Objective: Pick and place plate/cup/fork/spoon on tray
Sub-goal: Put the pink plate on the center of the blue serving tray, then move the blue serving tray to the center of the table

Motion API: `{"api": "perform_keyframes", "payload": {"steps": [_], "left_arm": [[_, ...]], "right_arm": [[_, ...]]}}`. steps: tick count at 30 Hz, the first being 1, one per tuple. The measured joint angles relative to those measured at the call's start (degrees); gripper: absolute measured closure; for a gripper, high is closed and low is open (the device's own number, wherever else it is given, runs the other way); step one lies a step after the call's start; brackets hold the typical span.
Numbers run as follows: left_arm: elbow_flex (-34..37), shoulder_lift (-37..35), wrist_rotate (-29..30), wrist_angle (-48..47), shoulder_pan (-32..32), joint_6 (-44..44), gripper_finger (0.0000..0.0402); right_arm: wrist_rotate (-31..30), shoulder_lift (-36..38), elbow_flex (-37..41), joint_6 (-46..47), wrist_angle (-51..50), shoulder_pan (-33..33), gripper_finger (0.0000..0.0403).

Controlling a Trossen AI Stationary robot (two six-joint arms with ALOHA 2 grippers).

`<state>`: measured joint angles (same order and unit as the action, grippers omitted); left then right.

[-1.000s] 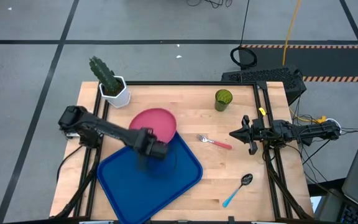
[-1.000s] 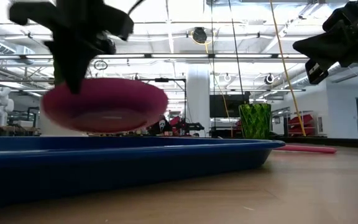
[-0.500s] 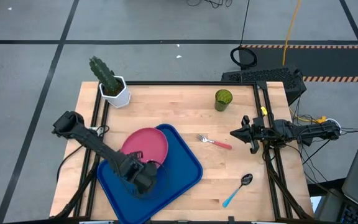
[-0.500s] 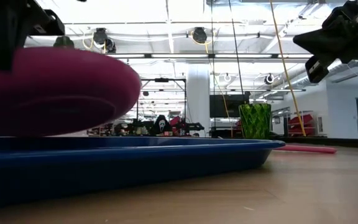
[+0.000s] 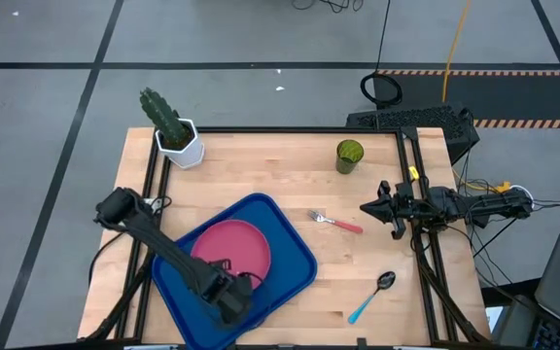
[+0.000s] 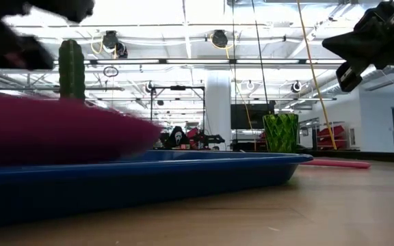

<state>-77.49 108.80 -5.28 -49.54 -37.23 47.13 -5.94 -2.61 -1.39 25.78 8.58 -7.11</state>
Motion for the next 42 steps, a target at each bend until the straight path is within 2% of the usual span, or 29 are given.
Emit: {"api": "perform_keyframes", "payload": {"steps": [4, 9, 15, 25, 30, 34, 36, 40, 42], "left_arm": [[-2.0, 1.5, -1.3, -0.2, -1.0, 0.8, 0.0396], [-6.5, 2.7, 1.1, 0.0, -2.1, -0.1, 0.0397], [-7.1, 2.6, 2.2, 0.5, -2.3, 1.6, 0.0393], [-7.1, 2.7, 2.4, 0.6, -0.9, 2.3, 0.0306], [-7.1, 2.7, 2.1, 0.8, 0.1, 1.9, 0.0289], [-7.1, 2.4, -0.2, -1.4, 0.7, -1.4, 0.0288], [-7.0, 2.1, -0.2, -3.0, 1.0, -3.2, 0.0287], [-7.0, 1.7, -0.2, -4.9, 2.2, -4.4, 0.0287], [-7.0, 1.5, 1.5, -5.0, 2.4, -4.9, 0.0287]], "right_arm": [[0.0, 0.0, 0.0, 1.0, -0.3, 0.0, 0.0403], [-1.4, 0.0, 0.0, 0.5, -0.4, 0.0, 0.0403], [-3.0, 0.0, 0.0, 2.1, -1.4, 0.0, 0.0403], [-3.0, 0.0, 0.0, 3.1, -3.8, 0.0, 0.0403], [-2.5, 0.0, 0.0, 3.5, -3.7, 0.0, 0.0401], [0.2, -0.3, 0.0, 4.1, -1.3, 0.0, 0.0384], [0.1, -0.7, 0.0, 2.5, 1.6, 0.0, 0.0371], [-2.2, -0.9, 0.0, -7.1, 7.8, 0.0, 0.035], [-2.8, -0.9, 0.0, -9.6, 12.0, 0.0, 0.0343]]}}
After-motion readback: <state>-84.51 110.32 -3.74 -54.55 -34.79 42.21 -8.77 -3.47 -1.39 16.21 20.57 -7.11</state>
